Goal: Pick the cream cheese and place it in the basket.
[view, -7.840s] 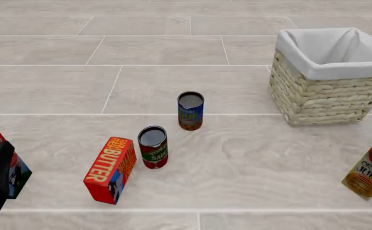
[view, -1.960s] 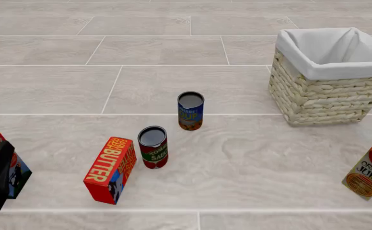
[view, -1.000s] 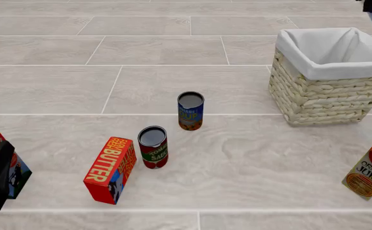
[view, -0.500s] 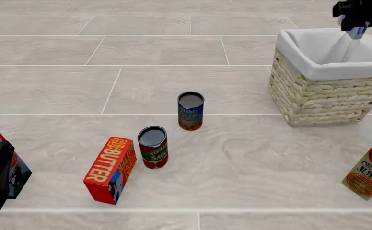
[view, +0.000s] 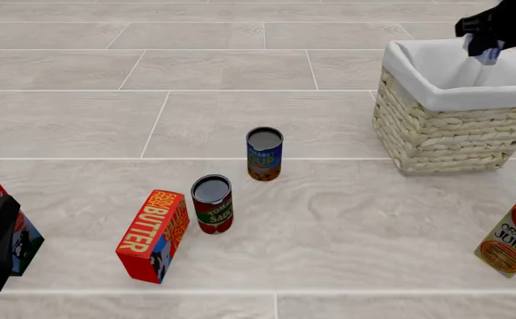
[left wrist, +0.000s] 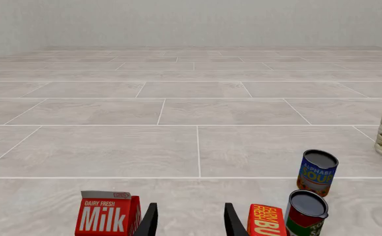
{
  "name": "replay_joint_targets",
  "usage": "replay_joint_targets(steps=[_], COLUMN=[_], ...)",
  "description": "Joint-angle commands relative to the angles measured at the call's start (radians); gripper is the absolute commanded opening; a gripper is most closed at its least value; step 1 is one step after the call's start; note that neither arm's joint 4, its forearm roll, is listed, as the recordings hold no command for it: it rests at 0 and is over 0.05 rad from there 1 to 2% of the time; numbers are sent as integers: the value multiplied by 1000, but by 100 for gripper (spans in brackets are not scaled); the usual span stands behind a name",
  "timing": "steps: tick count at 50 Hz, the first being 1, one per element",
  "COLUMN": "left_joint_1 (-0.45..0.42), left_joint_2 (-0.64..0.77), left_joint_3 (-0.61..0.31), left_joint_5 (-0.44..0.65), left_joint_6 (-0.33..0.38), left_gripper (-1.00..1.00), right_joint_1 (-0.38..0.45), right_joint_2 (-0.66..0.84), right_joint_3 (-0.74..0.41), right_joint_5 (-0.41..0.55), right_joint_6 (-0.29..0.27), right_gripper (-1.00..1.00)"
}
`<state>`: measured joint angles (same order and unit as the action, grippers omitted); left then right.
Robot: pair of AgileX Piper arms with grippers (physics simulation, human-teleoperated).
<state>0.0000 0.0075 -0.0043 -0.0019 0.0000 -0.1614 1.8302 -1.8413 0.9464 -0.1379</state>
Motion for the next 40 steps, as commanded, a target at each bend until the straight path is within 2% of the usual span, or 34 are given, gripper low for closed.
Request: replay_joint_targets(steps=[1,12,16,23,33,34,40], left_joint_1=[0,0,0,0,0,0,0], left_joint_2=[0,0,0,0,0,0,0], left_joint_3=[0,0,0,0,0,0,0], left_joint_5=[0,0,0,0,0,0,0], left_joint_6=[0,0,0,0,0,0,0], left_gripper=[100,100,100,100,100,100,100], right_joint_1=[3,26,27,23,22,20,1], right_joint_2=[67,114,134,183,215,227,260], right_joint_3=[-96,-158,-177,-281,-293,-319,-347], right_joint_5=[46,71,80,128,128,142,174], right_joint_6=[7,16,2,-2,-20,1,-56], right_gripper=[-100,-100,-100,-100,-100,-100,-100])
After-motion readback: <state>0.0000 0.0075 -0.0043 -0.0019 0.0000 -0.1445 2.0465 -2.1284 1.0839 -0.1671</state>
